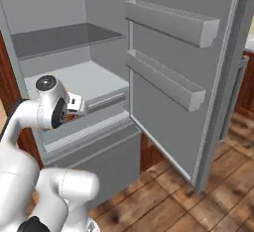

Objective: Open the fridge, remove the apple, corn, and chicken drumstick, and place them on any counter.

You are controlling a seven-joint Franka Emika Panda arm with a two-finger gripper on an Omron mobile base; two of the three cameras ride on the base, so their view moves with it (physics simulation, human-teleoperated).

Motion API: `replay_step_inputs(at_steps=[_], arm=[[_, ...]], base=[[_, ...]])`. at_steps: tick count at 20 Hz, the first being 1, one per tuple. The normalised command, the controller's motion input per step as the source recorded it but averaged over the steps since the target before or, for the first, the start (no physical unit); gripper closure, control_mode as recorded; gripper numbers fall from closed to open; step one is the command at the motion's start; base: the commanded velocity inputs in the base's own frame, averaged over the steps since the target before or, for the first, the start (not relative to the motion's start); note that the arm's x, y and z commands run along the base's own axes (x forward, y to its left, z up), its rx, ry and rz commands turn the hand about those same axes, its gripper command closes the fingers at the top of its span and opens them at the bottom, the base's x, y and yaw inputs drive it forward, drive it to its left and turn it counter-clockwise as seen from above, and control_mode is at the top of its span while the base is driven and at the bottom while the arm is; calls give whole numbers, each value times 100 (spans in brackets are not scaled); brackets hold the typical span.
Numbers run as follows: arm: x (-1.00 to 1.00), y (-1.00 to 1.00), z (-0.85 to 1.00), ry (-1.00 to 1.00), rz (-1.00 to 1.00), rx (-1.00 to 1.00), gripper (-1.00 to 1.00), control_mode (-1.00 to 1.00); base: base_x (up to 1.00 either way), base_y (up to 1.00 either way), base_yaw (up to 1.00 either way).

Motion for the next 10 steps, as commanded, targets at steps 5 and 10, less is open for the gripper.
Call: replay_step_inputs(at_steps=[5, 10], arm=[[0, 0, 0, 0, 0, 0, 100, 100], [0, 0, 0, 0, 0, 0, 100, 100]], base=[[-13, 4, -99], [-38, 11, -94]])
